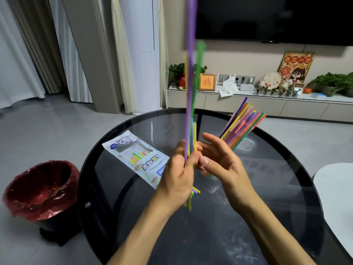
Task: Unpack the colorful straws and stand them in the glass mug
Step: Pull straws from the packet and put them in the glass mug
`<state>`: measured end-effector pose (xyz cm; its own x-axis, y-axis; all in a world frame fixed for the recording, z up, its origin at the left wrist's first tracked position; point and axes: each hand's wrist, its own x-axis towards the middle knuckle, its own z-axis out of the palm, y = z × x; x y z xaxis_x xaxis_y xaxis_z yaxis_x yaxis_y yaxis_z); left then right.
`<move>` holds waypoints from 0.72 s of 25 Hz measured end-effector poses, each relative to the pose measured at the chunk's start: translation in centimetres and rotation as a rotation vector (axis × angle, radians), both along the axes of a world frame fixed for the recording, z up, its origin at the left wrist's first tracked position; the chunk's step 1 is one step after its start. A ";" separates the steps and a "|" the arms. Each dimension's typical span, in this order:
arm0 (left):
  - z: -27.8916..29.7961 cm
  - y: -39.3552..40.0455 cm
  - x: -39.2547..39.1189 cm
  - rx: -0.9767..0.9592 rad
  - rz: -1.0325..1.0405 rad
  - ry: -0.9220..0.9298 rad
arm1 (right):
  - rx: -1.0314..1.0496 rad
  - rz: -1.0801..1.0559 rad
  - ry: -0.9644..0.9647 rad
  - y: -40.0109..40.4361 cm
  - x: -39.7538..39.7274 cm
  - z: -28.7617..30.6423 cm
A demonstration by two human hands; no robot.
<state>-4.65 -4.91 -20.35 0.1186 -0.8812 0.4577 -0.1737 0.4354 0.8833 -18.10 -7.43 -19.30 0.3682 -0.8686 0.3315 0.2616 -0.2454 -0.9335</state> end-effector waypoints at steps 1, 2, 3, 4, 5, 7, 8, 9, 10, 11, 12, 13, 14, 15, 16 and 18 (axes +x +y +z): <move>-1.3 0.1 -0.4 0.062 -0.003 -0.081 | -0.008 -0.008 0.028 0.1 0.0 0.0; -2.4 0.2 -0.9 0.112 -0.013 -0.165 | -0.022 -0.020 0.061 0.2 0.1 0.0; -3.4 0.3 -1.3 0.142 -0.030 -0.227 | -0.033 -0.031 0.091 0.3 0.1 0.0; -4.1 0.3 -1.5 0.161 -0.059 -0.253 | -0.042 -0.040 0.119 0.4 0.1 -0.1; -4.4 0.4 -1.6 0.168 -0.090 -0.254 | -0.047 -0.045 0.139 0.4 0.0 -0.2; -4.4 0.3 -1.4 0.179 -0.130 -0.228 | -0.054 -0.036 0.157 0.4 -0.1 -0.4; -4.3 0.2 -1.3 0.183 -0.143 -0.213 | -0.059 -0.031 0.164 0.4 -0.2 -0.4; -4.4 0.2 -1.2 0.187 -0.153 -0.209 | -0.071 -0.030 0.175 0.4 -0.2 -0.5; -4.5 0.2 -1.3 0.193 -0.157 -0.212 | -0.084 -0.026 0.193 0.3 -0.3 -0.5; -4.7 0.2 -1.3 0.201 -0.152 -0.216 | -0.091 -0.021 0.218 0.3 -0.4 -0.5; -4.9 0.3 -1.3 0.212 -0.149 -0.215 | -0.090 -0.010 0.245 0.3 -0.5 -0.6; -5.1 0.3 -1.3 0.225 -0.148 -0.210 | -0.087 -0.003 0.266 0.3 -0.6 -0.7; -5.2 0.2 -1.2 0.235 -0.150 -0.205 | -0.085 -0.001 0.280 0.3 -0.6 -0.8; -5.1 0.1 -1.2 0.243 -0.156 -0.197 | -0.085 -0.003 0.283 0.4 -0.5 -0.6; -4.9 0.1 -1.3 0.240 -0.165 -0.184 | -0.083 -0.011 0.268 0.5 -0.5 -0.4; -4.3 0.2 -1.7 0.225 -0.186 -0.134 | -0.114 -0.035 0.257 0.8 -0.3 0.0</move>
<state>-6.33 -4.74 -24.65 -0.1024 -0.9630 0.2492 -0.2310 0.2667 0.9357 -18.43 -6.67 -19.29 0.4237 -0.8447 0.3271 0.0092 -0.3571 -0.9340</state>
